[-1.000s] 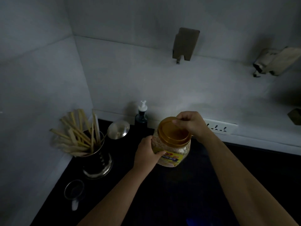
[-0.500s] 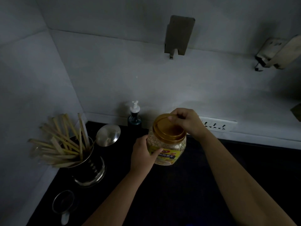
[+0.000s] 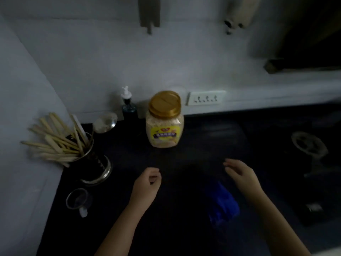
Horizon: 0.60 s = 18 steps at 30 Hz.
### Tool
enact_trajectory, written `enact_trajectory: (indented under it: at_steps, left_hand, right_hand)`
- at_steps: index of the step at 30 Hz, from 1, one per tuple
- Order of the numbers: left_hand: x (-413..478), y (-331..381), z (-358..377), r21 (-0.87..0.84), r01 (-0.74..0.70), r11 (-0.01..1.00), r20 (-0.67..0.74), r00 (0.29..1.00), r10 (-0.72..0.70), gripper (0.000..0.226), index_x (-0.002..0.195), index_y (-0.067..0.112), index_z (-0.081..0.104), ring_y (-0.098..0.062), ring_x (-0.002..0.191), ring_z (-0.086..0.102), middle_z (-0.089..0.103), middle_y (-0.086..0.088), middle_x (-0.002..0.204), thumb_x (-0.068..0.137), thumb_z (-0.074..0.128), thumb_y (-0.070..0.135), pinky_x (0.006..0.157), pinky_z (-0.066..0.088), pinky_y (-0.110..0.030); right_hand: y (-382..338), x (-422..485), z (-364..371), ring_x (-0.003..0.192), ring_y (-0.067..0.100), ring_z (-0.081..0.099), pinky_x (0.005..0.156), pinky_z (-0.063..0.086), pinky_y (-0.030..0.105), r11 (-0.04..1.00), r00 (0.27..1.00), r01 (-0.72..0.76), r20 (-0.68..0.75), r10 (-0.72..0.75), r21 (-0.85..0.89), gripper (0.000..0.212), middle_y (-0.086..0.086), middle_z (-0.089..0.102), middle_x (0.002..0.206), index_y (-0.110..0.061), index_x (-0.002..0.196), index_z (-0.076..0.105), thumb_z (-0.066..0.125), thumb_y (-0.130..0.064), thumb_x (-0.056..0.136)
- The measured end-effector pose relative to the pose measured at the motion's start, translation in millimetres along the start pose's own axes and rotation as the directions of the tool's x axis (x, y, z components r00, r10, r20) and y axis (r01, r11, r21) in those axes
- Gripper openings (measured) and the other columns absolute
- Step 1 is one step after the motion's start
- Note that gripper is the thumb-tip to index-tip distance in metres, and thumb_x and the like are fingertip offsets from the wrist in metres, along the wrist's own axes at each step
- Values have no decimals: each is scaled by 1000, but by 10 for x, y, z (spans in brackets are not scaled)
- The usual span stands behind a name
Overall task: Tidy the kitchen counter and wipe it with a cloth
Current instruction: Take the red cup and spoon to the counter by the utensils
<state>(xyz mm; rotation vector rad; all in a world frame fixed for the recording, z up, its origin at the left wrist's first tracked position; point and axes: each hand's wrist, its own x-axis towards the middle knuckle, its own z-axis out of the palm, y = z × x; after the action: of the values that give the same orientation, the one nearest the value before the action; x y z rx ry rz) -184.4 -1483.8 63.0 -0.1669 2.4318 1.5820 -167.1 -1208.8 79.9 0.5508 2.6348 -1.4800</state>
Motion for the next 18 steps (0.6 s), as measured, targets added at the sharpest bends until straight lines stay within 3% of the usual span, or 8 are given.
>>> enact_trajectory:
  at_steps: [4, 7, 9, 13, 16, 18]
  left_hand:
    - [-364, -57, 159, -3, -52, 999, 181, 982, 52, 16, 100, 26, 56, -7, 95, 60, 64, 9, 98, 89, 53, 14, 78, 45, -17]
    - [-602, -35, 402, -7, -106, 994, 344, 933, 102, 21, 87, 32, 55, -8, 88, 63, 64, 6, 93, 92, 48, 13, 80, 49, -24]
    - [-804, -47, 612, -23, -158, 987, 442, 884, 152, 26, 84, 33, 54, -5, 83, 63, 65, 6, 89, 92, 47, 10, 76, 49, -21]
    - [-1273, -128, 1101, -19, -217, 976, 640, 747, 179, 30, 82, 30, 55, 3, 72, 64, 65, 5, 83, 91, 47, 3, 68, 50, -13]
    - [-1672, -205, 1468, 36, -213, 976, 767, 632, 109, 31, 80, 27, 55, -6, 72, 64, 64, 3, 81, 90, 47, -1, 70, 51, -20]
    - [-1926, -272, 1682, 110, -253, 961, 834, 550, 49, 32, 79, 28, 53, -12, 78, 62, 63, 5, 80, 90, 46, 0, 74, 49, -23]
  right_hand:
    - [746, -1017, -164, 96, 23, 63, 71, 49, 14, 976, 945, -196, -245, 214, 95, 22, 4, 66, 98, -18, 105, 60, 58, -6, 86]
    - [1201, -1880, -206, 88, 25, 64, 64, 49, 29, 910, 825, -351, -386, 412, 222, 20, 6, 67, 95, -18, 103, 59, 53, -6, 88]
    - [1507, -2461, -172, 82, 24, 64, 65, 45, 29, 838, 712, -442, -442, 545, 322, 22, 7, 67, 92, -10, 107, 60, 51, -3, 89]
    - [2082, -3537, 13, 76, 24, 61, 63, 42, 27, 625, 463, -568, -421, 780, 535, 25, 15, 65, 94, 0, 113, 58, 50, -2, 89]
    - [2438, -4222, 194, 80, 29, 60, 64, 41, 31, 458, 293, -610, -354, 888, 646, 28, 16, 63, 96, 4, 115, 56, 49, -2, 89]
    - [2639, -4600, 322, 83, 30, 61, 70, 41, 33, 375, 218, -632, -309, 926, 678, 28, 16, 62, 95, 4, 115, 56, 51, -4, 89]
